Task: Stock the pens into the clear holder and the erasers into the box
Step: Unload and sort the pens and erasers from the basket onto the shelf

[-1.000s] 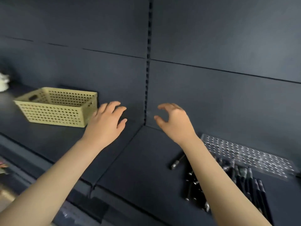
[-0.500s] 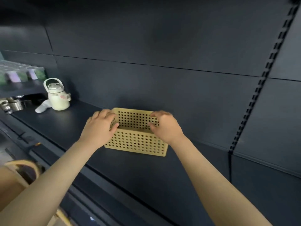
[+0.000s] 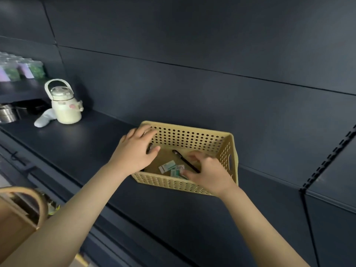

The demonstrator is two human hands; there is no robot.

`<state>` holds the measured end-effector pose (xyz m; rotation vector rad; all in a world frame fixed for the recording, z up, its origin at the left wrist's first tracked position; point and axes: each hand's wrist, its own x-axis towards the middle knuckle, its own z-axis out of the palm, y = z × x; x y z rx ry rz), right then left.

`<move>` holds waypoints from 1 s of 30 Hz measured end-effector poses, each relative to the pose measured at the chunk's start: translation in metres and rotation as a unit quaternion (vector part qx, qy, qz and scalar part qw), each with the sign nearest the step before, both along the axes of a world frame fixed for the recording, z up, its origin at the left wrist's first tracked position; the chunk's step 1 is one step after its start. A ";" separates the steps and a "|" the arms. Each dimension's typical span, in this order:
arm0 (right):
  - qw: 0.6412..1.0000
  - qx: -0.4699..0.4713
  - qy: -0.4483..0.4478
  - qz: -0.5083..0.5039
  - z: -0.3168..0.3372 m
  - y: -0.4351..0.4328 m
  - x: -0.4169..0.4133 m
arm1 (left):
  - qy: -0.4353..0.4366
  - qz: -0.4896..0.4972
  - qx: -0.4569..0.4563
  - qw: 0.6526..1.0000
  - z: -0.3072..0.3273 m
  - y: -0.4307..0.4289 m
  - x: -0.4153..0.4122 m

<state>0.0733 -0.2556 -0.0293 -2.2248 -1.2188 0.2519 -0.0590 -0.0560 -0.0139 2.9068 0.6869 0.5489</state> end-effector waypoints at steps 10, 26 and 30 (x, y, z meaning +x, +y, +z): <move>0.998 0.021 0.029 -0.047 -0.028 -0.018 -0.013 | -0.079 0.013 0.191 0.978 0.002 0.007 0.028; 0.979 -0.054 0.046 -0.190 -0.035 0.006 -0.007 | -0.223 -0.046 0.259 0.939 -0.006 0.024 0.024; 0.973 -0.144 -0.025 -0.180 -0.035 0.015 -0.006 | -0.234 -0.046 0.266 0.934 -0.005 0.028 0.027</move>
